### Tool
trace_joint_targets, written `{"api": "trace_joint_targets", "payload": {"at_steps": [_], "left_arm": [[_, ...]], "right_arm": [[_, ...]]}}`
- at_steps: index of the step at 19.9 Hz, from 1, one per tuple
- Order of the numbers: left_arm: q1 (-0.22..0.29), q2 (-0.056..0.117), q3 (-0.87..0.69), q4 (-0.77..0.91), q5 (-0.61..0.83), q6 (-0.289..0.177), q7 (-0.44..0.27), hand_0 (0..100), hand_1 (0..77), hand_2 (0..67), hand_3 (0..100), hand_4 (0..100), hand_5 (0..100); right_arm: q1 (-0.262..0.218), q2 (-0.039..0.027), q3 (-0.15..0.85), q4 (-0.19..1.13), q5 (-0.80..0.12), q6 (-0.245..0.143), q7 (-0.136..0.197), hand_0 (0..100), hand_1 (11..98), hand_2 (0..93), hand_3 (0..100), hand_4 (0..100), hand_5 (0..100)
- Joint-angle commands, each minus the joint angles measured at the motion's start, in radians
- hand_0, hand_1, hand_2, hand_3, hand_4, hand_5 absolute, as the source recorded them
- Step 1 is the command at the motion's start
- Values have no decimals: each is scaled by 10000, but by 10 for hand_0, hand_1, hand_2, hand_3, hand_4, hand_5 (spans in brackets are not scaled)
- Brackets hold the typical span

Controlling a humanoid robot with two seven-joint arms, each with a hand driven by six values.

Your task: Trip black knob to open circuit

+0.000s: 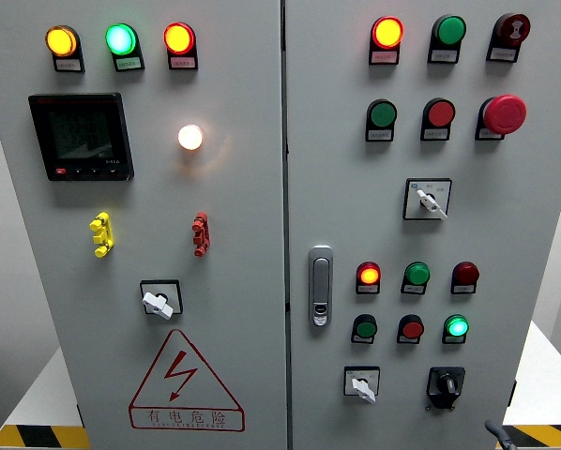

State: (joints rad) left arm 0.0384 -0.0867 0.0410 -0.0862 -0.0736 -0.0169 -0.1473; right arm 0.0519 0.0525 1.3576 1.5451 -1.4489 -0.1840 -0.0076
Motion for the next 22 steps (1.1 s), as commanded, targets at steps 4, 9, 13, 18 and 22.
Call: {"api": "trace_joint_targets", "payload": {"at_steps": [4,9,13,18,22], "left_arm": [[0,8,4,-13,0,0,0,0,38,127,213,67,17],[0,-7,4,2,-15,0,0,0,38,127,213,67,17],[0,8,-11,-13,0,0,0,0,39,127,212,67,17],[0,8,-11,-13,0,0,0,0,39,127,212,67,17],[0,-7,-11,2,0,0,0,0,39,127,212,67,17]], "right_arm": [[-319,12,46,119,-83,-1,91,790,474,84,550,487,759],[-611,-3,46,410,-328,14,306,763,522,92,340,288,516],[-1131,58,15,961,-727,60,306,769,540,101,278,224,455],[-1684,104,-62,1437,-1034,60,306,794,538,108,215,153,388],[-2068,120,-77,1453,-1510,60,336,810,542,115,153,113,346]]}}
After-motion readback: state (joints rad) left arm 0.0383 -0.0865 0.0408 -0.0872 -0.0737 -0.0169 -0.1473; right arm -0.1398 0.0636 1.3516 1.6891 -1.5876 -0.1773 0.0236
